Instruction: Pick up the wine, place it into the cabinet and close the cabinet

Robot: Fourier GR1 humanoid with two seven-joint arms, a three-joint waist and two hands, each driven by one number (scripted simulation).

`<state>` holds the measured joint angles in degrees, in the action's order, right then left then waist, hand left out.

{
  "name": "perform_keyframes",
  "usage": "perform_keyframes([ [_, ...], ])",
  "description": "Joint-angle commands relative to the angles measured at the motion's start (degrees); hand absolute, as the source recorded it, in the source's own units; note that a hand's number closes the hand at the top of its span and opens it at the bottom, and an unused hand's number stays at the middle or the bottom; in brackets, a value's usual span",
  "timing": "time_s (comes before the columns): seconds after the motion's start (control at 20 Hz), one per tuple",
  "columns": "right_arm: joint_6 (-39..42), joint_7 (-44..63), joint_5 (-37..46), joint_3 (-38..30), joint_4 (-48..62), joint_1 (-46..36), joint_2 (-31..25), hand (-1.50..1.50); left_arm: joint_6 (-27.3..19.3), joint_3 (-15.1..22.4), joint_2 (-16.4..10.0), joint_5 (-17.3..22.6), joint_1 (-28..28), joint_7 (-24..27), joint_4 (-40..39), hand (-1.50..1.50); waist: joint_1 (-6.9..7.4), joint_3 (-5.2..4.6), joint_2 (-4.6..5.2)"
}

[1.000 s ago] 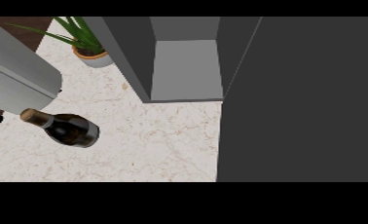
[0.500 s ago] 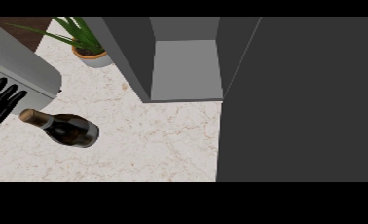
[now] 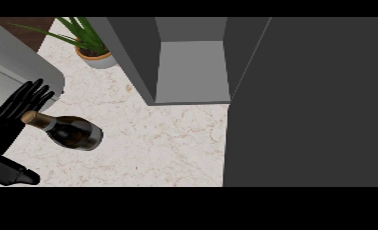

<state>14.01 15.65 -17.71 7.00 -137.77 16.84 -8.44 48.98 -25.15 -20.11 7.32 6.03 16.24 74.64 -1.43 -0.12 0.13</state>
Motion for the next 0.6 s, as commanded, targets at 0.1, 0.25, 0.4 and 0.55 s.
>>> perform_keyframes([
  [0.1,1.13,0.94,-5.96,-0.29,-8.83,5.95,0.22,-1.5,3.31,3.36,-1.34,-6.69,2.42,11.98,-12.1,-1.5,-0.78,-0.04,-0.03],
  [0.25,1.91,0.95,-7.09,-1.01,-7.9,5.04,-0.56,-1.5,4.56,4.67,-3.55,-7.19,4.36,14.52,-17.21,-1.5,-0.72,-0.06,0.04],
  [0.4,0.69,1.84,-6.47,-1.15,-5.85,1.39,-0.15,-1.5,5.47,7.62,-3.25,-8.59,2.54,18.39,-19.45,-1.5,0.15,-0.08,0.09],
  [0.55,3.57,-1.45,-5.13,0.25,-6.76,6.13,-0.25,-1.5,4.37,9.05,-2.9,-8.59,4.88,18.75,-24.39,-1.5,-0.85,-0.07,-0.02],
])
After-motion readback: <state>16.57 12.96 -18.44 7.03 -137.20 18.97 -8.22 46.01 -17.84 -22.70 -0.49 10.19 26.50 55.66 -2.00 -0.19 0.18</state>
